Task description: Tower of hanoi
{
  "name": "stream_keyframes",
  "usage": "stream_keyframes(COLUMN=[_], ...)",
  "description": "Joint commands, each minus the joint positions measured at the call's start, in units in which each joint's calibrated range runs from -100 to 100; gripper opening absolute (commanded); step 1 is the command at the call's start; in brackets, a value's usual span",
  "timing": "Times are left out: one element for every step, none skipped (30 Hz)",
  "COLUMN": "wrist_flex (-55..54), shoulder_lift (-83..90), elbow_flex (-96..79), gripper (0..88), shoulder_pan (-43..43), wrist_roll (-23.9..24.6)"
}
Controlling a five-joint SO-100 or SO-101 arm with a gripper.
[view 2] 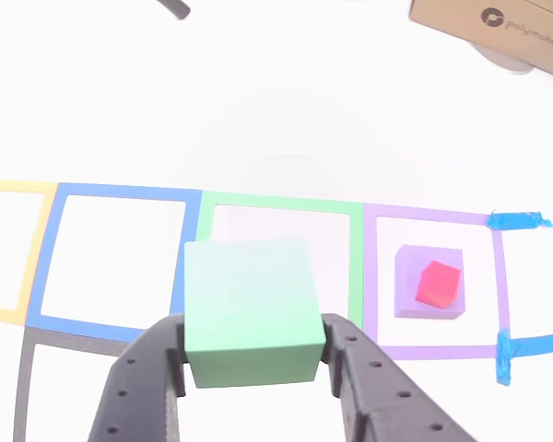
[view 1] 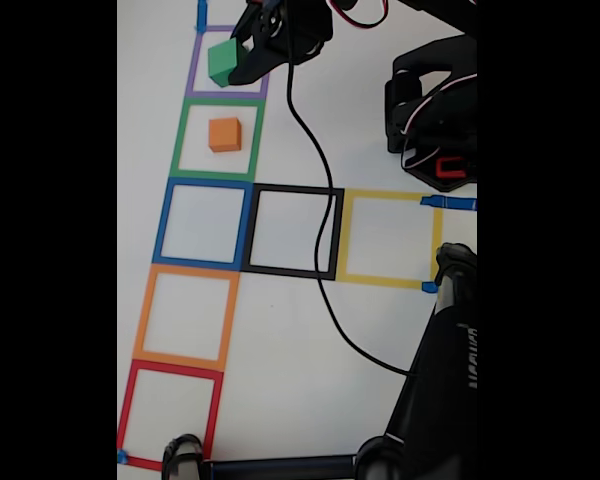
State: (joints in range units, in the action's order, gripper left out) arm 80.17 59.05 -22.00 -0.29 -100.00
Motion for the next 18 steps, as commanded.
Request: stream_keyframes(wrist_flex=[-2.36, -3.73, -5.43, -7.46, -10.29, -13.04, -16.53, -20.25, -24.78, -29.48, -35.39, -40.09, -44.06, -47.29, -51.18, -55.23, -60.17, -63.25], shoulder_lift=[5.58, 6.47, 7.28, 8.00, 8.49, 8.81, 8.97, 8.97, 8.89, 8.81, 8.89, 8.41, 7.20, 5.66, 4.05, 2.59, 0.25, -1.93], elbow_flex=[-7.09, -9.82, -13.09, -16.09, -19.82, -23.27, -27.00, -30.64, -35.00, -39.27, -44.54, -48.36, -51.18, -53.00, -55.00, -57.09, -58.91, -59.64], gripper=[3.3, 3.3, 3.3, 3.3, 3.3, 3.4, 3.4, 3.5, 3.7, 3.9, 3.9, 3.9, 3.9, 3.9, 3.9, 3.9, 3.9, 3.9], shoulder_pan=[4.99, 6.05, 7.00, 7.68, 8.25, 8.54, 9.02, 9.59, 10.17, 10.55, 11.03, 11.41, 11.70, 11.70, 11.61, 11.41, 11.32, 11.13], wrist_roll=[0.00, 0.00, 0.00, 0.00, 0.00, 0.00, 0.00, 0.00, 0.00, 0.00, 0.00, 0.00, 0.00, 0.00, 0.00, 0.00, 0.00, 0.00])
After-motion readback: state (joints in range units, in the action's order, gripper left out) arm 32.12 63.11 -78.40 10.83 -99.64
